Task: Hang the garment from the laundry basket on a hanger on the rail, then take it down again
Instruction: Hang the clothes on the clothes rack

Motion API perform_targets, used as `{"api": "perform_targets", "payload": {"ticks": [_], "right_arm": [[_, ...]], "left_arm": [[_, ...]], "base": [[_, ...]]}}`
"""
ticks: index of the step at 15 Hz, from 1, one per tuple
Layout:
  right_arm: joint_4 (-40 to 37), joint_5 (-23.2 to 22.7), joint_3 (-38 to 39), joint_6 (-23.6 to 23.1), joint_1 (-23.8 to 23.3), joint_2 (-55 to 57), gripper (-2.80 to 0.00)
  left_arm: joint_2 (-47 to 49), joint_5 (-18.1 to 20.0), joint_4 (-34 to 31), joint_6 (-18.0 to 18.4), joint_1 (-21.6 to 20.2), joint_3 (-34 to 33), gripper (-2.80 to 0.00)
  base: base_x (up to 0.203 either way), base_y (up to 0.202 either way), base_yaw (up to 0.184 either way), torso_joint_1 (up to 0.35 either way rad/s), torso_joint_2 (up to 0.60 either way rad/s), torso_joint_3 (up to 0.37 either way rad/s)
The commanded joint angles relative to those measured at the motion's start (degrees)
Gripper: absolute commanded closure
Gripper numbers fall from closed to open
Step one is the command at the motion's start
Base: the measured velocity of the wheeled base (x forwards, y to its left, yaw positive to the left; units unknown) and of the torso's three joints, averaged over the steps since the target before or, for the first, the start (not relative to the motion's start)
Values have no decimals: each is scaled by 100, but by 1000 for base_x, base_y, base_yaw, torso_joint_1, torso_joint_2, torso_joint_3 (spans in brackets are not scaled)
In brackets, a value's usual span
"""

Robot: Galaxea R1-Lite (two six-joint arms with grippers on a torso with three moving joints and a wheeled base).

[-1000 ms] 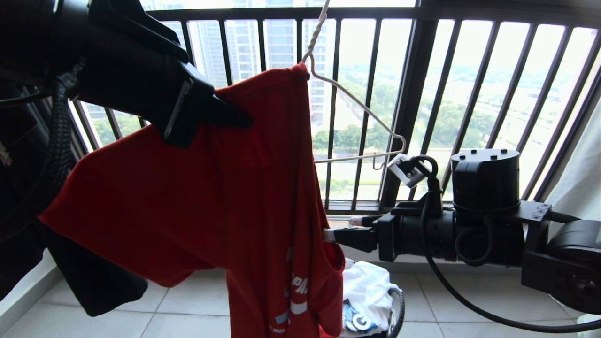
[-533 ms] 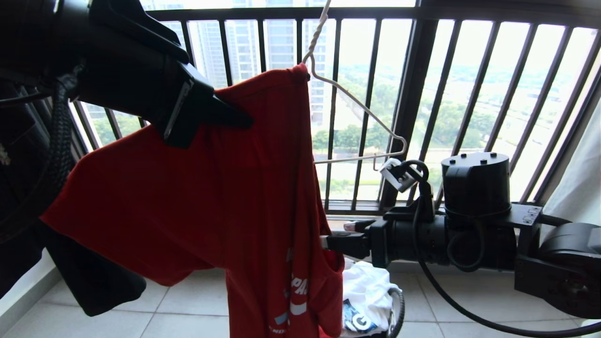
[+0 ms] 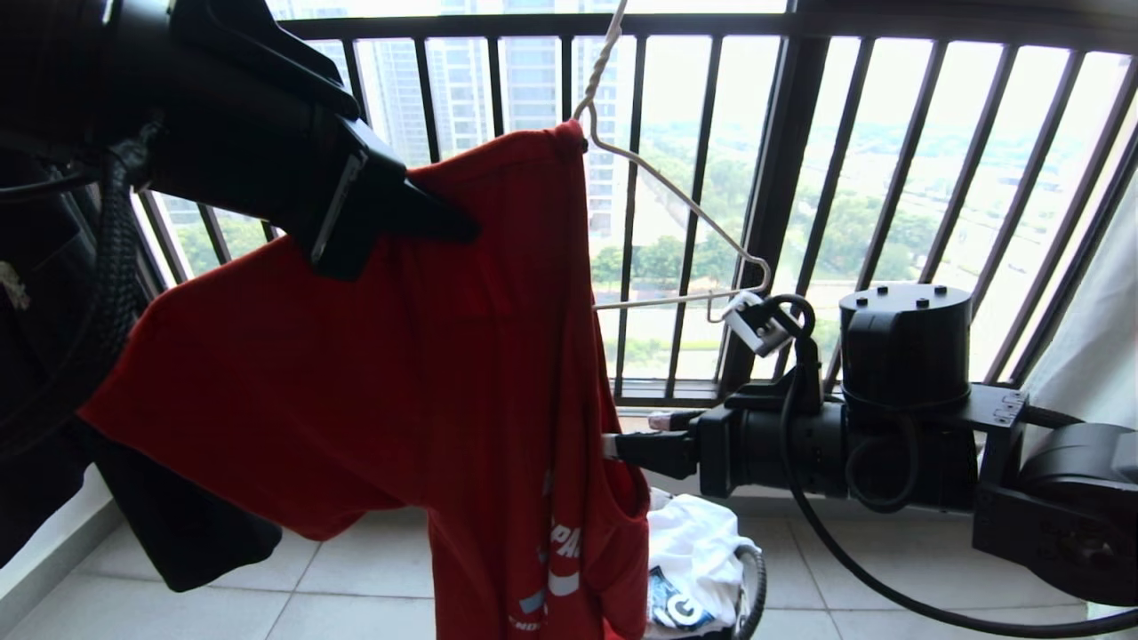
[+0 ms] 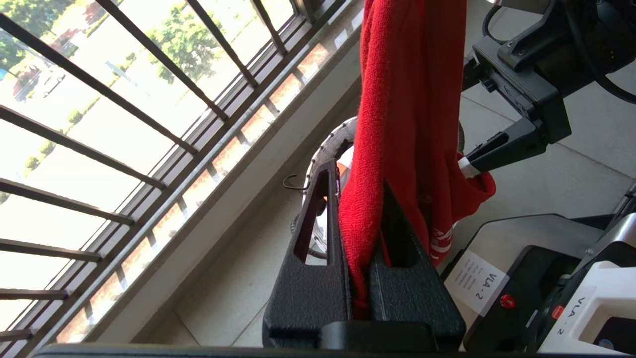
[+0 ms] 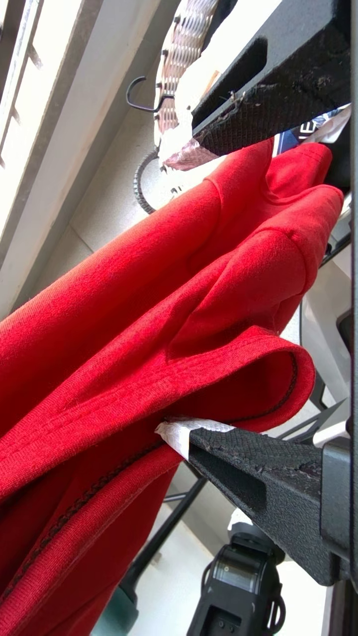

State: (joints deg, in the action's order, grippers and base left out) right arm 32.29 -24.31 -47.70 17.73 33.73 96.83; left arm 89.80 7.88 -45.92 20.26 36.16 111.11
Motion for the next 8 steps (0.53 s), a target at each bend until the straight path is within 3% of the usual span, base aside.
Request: {"api": "perform_targets", "payload": {"ticks": [1,6,7,8], "right_arm": [[14,-13,6,19,84,47,-280],[14,-4,24,29,231,108,-280],[14,3,24,29,223,100,0],[14,14,24,29,222,90,0]], "left_arm": [[-9,4,-22,13,2,-1,0],[-59,4,-22,22,-3,8,0],[-59,4,-22,22,-2,8,0],[-59,4,-22,22,2,8,0]], "base": [[0,0,0,0,0,0],[0,0,0,0,0,0],[0,0,0,0,0,0],[0,0,0,0,0,0]]}}
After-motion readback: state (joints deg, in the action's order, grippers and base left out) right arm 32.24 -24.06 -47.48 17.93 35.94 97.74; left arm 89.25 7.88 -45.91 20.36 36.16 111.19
